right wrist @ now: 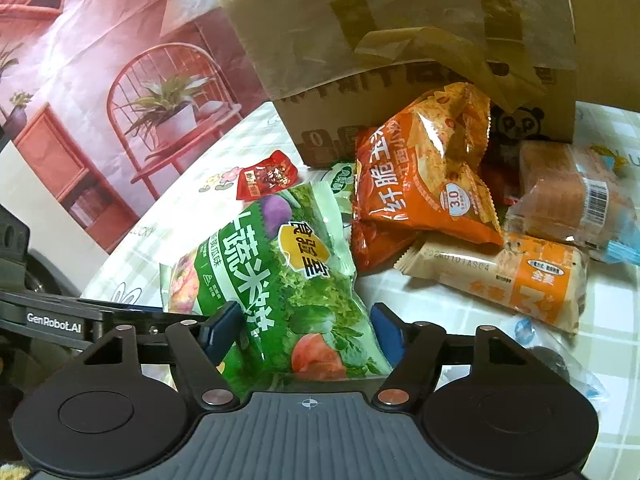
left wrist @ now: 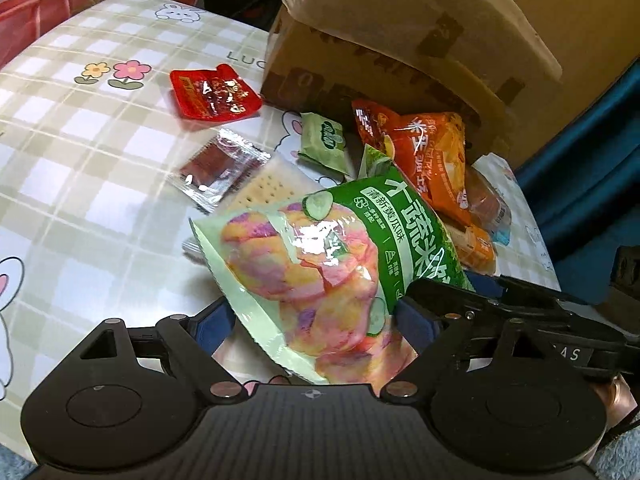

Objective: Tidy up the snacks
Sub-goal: 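Grasp the green vegetable-chip bag with the left tool, then carry the green bag over the box with the left tool and release it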

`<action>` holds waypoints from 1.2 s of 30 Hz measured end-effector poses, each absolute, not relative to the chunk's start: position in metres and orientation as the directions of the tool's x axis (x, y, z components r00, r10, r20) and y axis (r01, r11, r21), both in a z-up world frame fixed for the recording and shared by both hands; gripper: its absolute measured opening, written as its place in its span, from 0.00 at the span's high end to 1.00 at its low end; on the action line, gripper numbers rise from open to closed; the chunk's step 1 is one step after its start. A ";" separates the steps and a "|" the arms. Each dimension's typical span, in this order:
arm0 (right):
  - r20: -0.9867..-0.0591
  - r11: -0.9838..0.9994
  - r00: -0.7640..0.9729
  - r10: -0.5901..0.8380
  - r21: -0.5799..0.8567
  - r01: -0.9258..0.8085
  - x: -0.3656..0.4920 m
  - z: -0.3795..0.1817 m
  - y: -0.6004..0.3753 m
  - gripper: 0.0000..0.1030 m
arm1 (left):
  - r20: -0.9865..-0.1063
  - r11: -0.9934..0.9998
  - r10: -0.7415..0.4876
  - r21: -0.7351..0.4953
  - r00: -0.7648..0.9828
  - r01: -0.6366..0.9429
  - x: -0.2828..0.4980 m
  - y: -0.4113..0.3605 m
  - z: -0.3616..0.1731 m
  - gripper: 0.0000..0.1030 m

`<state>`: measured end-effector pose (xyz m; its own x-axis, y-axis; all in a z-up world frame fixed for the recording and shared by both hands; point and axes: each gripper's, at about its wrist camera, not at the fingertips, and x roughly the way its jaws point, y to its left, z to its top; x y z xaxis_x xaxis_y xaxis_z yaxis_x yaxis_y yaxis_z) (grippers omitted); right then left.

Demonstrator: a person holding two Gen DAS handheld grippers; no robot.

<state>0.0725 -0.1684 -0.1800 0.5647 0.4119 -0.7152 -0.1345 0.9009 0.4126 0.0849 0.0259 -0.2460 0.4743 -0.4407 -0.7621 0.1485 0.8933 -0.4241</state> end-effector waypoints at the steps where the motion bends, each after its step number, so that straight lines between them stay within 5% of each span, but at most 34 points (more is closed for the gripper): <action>1: -0.715 0.900 0.565 0.412 0.415 -0.131 0.071 -0.180 -0.169 0.39 | -0.754 0.887 -0.452 -0.434 0.476 0.156 0.085 0.026 -0.246 0.18; 6: -0.704 0.891 0.579 0.410 0.444 -0.091 0.064 -0.177 -0.176 0.49 | -0.719 0.875 -0.477 -0.442 0.506 0.197 0.087 0.023 -0.241 0.30; 13: -0.648 0.886 0.653 0.393 0.455 -0.082 0.055 -0.152 -0.183 0.54 | -0.644 0.864 -0.496 -0.433 0.583 0.257 0.086 0.019 -0.210 0.32; 26: -0.390 0.910 0.881 0.267 0.403 -0.097 0.096 -0.025 -0.230 0.55 | -0.435 0.821 -0.571 -0.279 0.696 0.499 0.163 -0.035 -0.062 0.33; 36: -0.361 0.933 0.924 0.125 0.361 0.015 0.186 -0.002 -0.280 0.55 | -0.464 0.801 -0.592 -0.247 0.659 0.546 0.280 -0.095 -0.024 0.33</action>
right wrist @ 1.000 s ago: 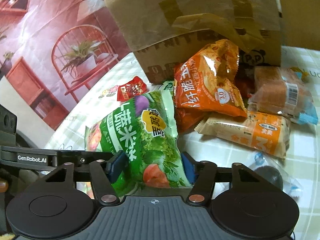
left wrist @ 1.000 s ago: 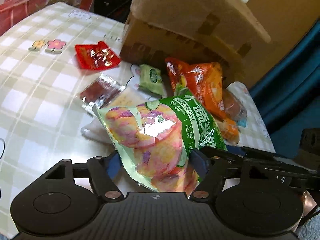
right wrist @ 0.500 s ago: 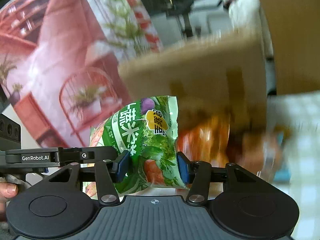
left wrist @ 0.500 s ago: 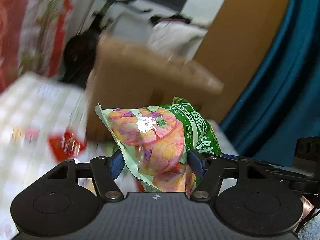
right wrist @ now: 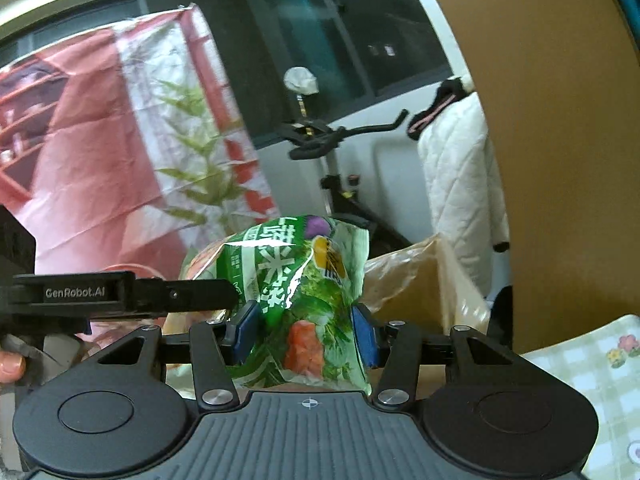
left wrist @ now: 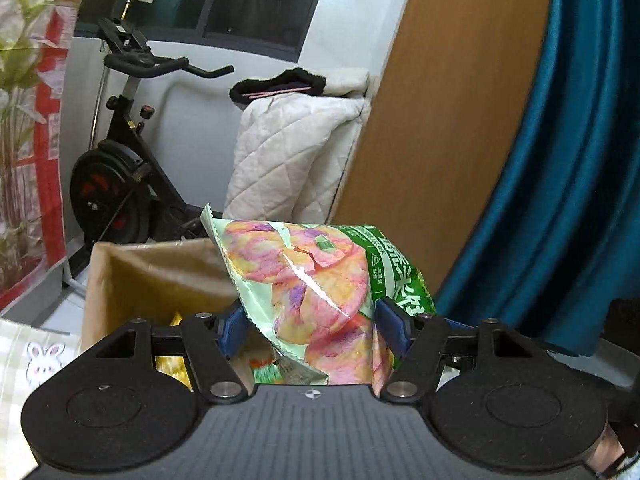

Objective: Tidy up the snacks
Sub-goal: 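Carry the green bag over the box with the left tool and release it, then grasp the wrapped black round cake with the right tool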

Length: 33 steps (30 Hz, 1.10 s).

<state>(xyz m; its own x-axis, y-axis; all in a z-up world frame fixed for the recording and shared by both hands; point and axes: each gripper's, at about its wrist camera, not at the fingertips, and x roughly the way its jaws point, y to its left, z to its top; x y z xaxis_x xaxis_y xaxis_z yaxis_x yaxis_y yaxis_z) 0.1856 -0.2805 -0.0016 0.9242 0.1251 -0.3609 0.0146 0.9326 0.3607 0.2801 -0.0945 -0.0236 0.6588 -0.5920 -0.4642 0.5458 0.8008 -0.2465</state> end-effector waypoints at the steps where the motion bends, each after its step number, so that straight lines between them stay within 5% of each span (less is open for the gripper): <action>1: -0.368 0.934 0.923 0.116 0.356 0.025 0.193 -0.004 -0.280 0.55 | -0.470 0.802 -0.590 -0.245 0.657 0.545 0.288 -0.099 -0.024 0.33; 15: -0.435 0.949 0.900 0.021 0.293 0.119 0.211 -0.037 -0.288 0.50 | -0.536 0.890 -0.446 -0.176 0.717 0.421 0.325 -0.082 -0.039 0.31; 33: -0.471 0.992 0.882 -0.002 0.113 0.063 0.117 -0.041 -0.247 0.50 | -0.493 0.965 -0.252 -0.056 0.833 0.258 0.206 -0.017 -0.044 0.26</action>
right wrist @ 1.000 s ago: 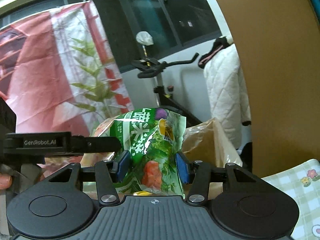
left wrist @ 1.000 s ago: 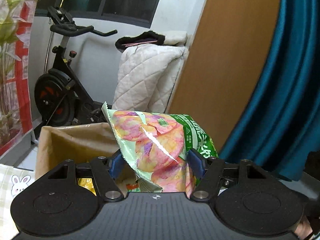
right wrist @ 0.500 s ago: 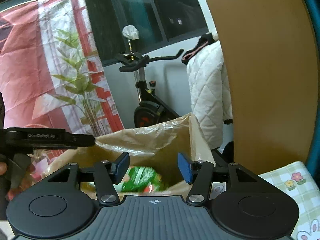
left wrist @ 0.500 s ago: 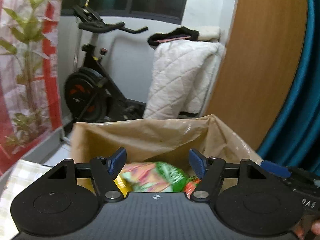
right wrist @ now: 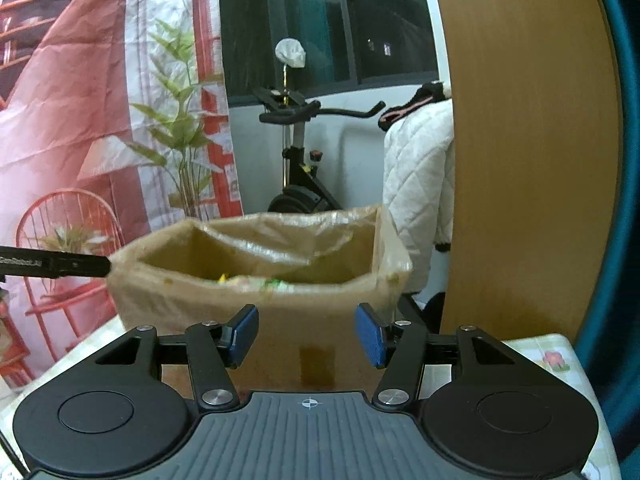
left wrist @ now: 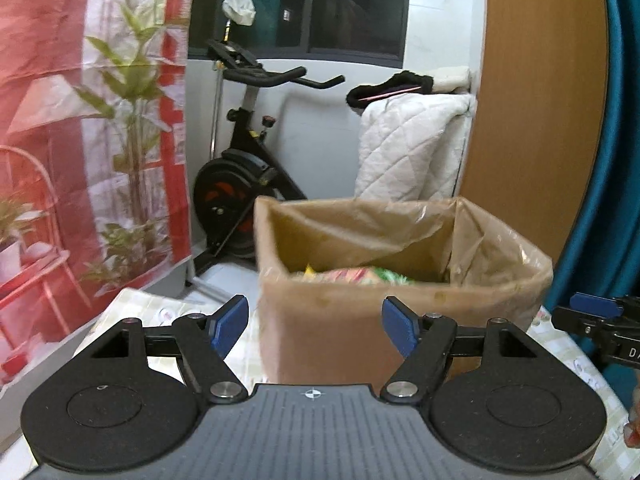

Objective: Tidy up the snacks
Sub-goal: 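Grasp the wrapped black round cake with the right tool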

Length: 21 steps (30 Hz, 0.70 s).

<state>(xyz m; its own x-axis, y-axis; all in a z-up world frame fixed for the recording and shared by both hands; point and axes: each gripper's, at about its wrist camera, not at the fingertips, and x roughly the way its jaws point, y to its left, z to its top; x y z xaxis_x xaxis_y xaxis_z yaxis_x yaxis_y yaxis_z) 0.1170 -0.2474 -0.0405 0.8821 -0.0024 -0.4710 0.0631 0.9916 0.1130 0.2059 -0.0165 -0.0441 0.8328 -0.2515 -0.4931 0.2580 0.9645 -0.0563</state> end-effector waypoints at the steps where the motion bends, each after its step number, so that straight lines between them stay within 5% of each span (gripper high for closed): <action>1: -0.479 0.992 0.878 -0.003 0.111 0.063 0.112 -0.044 -0.245 0.50 | -0.498 0.967 -0.244 -0.056 0.832 0.250 0.200 -0.013 -0.047 0.26; 21: -0.616 0.990 0.788 0.000 0.110 0.086 0.045 -0.108 -0.234 0.50 | -0.582 0.992 -0.125 -0.074 0.804 0.101 0.136 0.011 -0.097 0.27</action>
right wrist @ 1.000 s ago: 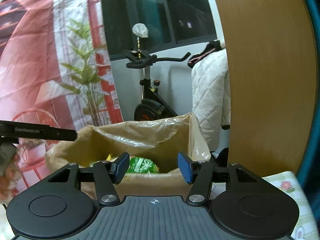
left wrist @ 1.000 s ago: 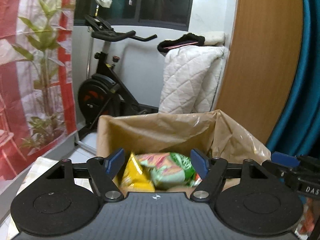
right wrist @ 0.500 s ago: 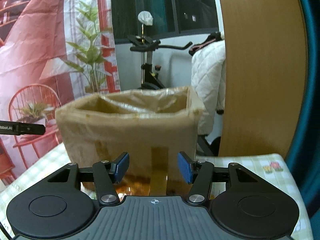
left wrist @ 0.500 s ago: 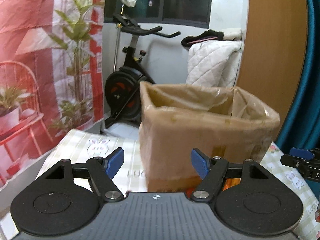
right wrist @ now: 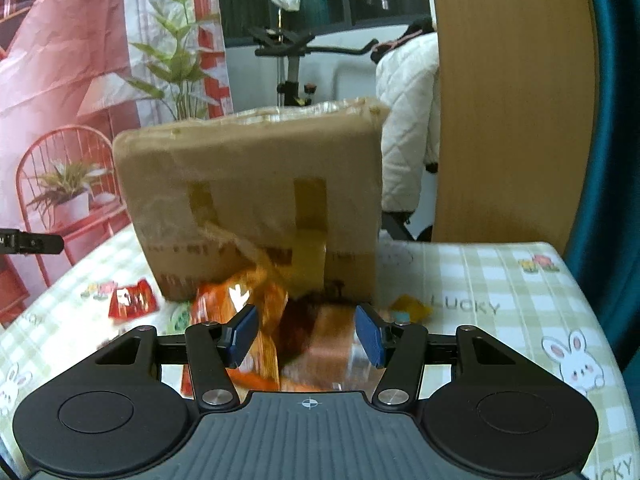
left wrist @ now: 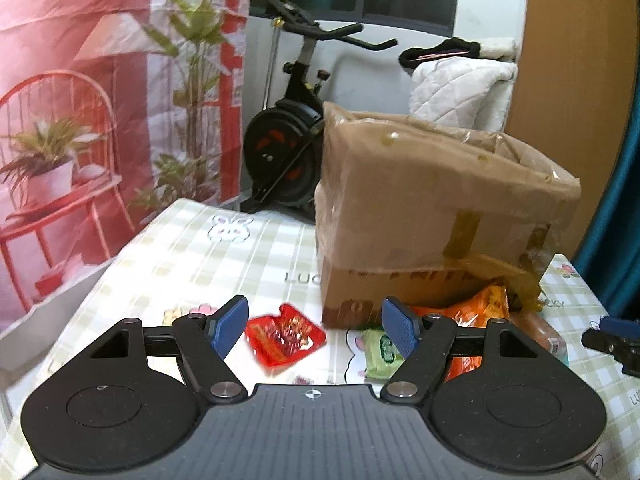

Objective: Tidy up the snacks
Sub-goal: 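Grasp the wrapped black round cake with the right tool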

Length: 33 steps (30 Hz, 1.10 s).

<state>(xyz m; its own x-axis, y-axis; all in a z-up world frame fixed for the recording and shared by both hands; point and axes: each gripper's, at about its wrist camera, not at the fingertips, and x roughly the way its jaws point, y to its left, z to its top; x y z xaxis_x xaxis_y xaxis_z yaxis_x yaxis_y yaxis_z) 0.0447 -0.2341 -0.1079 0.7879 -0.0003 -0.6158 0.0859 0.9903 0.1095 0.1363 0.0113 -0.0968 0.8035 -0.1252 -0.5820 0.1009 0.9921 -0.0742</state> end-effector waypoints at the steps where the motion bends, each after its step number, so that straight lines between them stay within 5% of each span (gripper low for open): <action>1: -0.622 0.990 0.783 0.001 0.110 0.086 0.043 -0.110 -0.235 0.50 | -0.583 0.992 -0.127 -0.077 0.802 0.101 0.135 0.011 -0.098 0.27; 13: -0.721 0.993 0.692 0.038 0.106 0.057 0.018 -0.151 -0.225 0.49 | -0.619 0.990 -0.141 -0.087 0.773 0.111 0.123 0.009 -0.117 0.27; 17: -0.753 0.996 0.655 0.056 0.089 0.018 0.014 -0.165 -0.220 0.35 | -0.636 0.990 -0.141 -0.093 0.758 0.106 0.119 0.011 -0.124 0.27; 33: -0.809 0.994 0.580 0.101 0.102 -0.031 0.024 -0.199 -0.224 0.33 | -0.684 0.990 -0.138 -0.123 0.716 0.074 0.113 0.030 -0.147 0.27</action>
